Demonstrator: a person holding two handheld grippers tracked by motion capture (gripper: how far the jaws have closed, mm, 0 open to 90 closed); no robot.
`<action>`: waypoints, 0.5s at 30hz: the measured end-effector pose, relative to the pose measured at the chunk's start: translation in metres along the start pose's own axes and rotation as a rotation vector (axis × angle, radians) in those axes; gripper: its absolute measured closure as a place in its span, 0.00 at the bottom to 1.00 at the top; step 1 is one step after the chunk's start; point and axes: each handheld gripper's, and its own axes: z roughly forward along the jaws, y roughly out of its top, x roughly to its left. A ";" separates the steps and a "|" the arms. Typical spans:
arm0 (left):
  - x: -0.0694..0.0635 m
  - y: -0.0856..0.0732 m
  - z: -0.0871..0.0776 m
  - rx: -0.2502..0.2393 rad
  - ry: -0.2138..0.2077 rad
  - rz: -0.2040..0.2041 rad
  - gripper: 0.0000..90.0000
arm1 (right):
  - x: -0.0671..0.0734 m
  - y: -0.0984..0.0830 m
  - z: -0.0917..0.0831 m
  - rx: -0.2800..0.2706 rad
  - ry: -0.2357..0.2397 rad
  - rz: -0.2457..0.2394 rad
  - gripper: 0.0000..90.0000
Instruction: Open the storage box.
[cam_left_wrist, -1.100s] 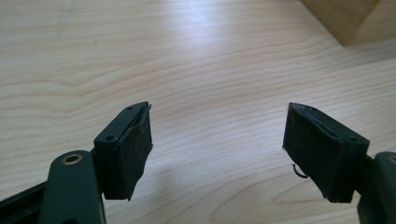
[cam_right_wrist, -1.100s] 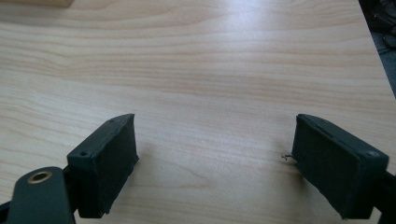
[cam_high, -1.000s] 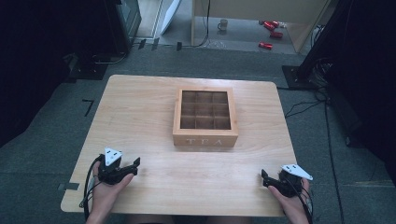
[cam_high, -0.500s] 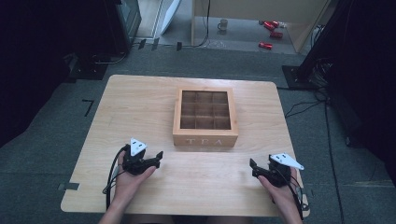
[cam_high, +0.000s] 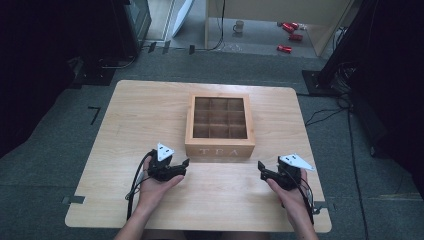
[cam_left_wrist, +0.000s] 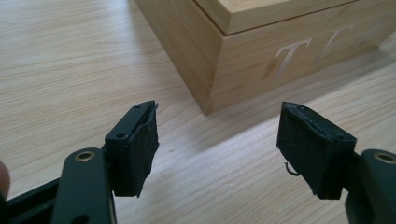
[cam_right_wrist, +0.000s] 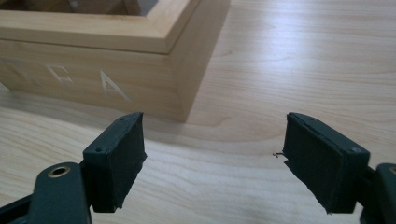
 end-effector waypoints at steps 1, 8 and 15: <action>-0.001 0.001 0.002 -0.003 -0.003 -0.003 0.35 | 0.001 0.001 0.001 -0.003 0.004 -0.001 0.24; -0.006 0.010 0.009 -0.010 0.016 -0.021 0.44 | 0.008 0.014 0.011 -0.017 0.033 0.013 0.25; -0.004 0.018 0.007 -0.049 -0.001 -0.052 0.57 | 0.021 0.020 0.020 -0.020 0.072 0.011 0.26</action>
